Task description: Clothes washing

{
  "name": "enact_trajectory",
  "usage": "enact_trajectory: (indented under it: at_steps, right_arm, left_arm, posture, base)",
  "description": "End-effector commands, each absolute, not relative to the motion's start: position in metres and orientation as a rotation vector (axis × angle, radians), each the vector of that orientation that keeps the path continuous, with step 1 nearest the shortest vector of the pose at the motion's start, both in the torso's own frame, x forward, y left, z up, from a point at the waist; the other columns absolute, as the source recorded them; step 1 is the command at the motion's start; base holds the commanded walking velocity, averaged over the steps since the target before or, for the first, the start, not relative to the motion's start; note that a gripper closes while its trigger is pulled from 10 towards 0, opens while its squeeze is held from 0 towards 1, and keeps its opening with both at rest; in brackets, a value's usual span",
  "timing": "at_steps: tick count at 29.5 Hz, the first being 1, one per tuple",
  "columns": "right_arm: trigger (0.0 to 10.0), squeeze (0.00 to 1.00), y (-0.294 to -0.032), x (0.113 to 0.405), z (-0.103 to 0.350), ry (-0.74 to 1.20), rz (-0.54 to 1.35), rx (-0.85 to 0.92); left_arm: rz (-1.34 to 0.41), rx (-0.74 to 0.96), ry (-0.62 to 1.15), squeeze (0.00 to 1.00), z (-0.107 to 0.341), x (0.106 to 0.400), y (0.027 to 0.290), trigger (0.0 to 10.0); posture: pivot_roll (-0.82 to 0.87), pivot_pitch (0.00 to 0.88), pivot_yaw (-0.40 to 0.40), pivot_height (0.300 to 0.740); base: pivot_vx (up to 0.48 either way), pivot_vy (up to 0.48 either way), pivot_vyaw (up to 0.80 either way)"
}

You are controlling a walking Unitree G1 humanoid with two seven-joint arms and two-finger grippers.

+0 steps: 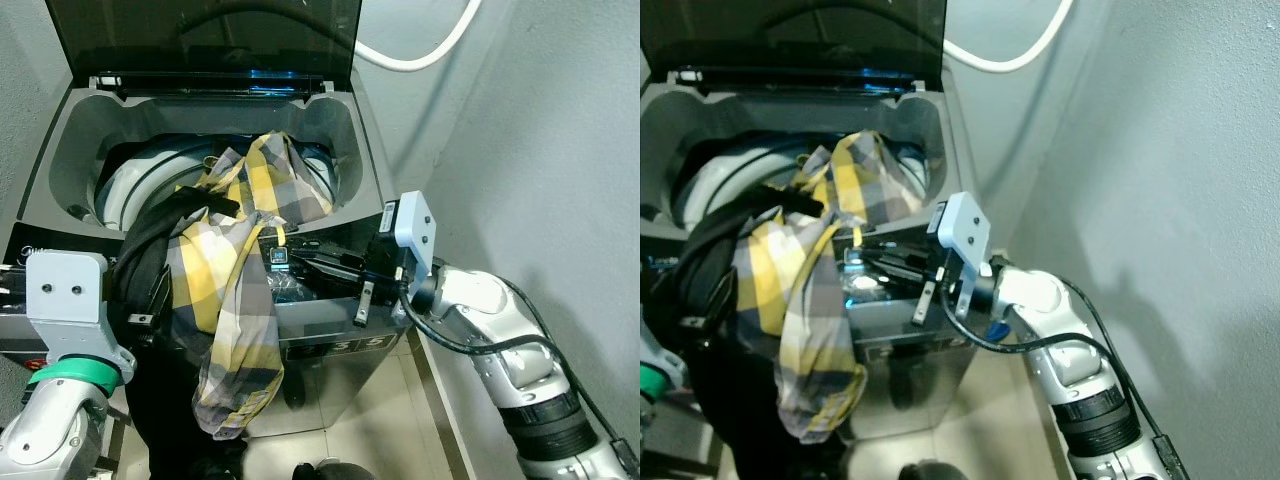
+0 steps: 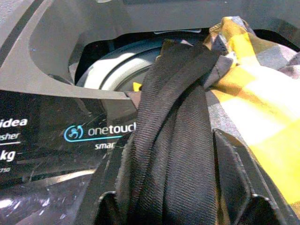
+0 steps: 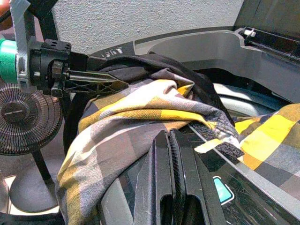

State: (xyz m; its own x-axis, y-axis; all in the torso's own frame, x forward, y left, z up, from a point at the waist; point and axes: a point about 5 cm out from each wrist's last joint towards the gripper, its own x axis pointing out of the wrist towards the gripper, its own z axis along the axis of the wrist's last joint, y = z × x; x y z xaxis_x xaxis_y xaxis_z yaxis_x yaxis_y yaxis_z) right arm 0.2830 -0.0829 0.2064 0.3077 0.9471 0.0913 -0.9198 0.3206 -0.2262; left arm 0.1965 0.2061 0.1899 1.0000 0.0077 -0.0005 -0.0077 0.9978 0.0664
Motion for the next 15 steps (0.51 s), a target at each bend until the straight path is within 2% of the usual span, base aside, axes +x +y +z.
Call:
enact_trajectory:
  at_steps: [1, 15]
  right_arm:
    - [10.0, 0.0, -0.082, 0.283, 0.207, -0.23, 1.246, -0.157]
    - [10.0, 0.0, -0.081, 0.283, 0.207, -0.233, 1.243, -0.154]
  left_arm:
    - [0.005, 0.056, 0.027, 0.0, 0.185, 0.196, 0.206, 0.0]
    - [0.007, 0.145, -0.042, 0.0, 0.196, 0.197, 0.205, 0.0]
  posture:
    - [0.1, 0.05, -0.013, 0.728]
    - [0.1, 0.052, -0.01, 0.728]
  base:
    - [0.0, 0.0, 0.0]
    - [0.0, 0.0, 0.0]
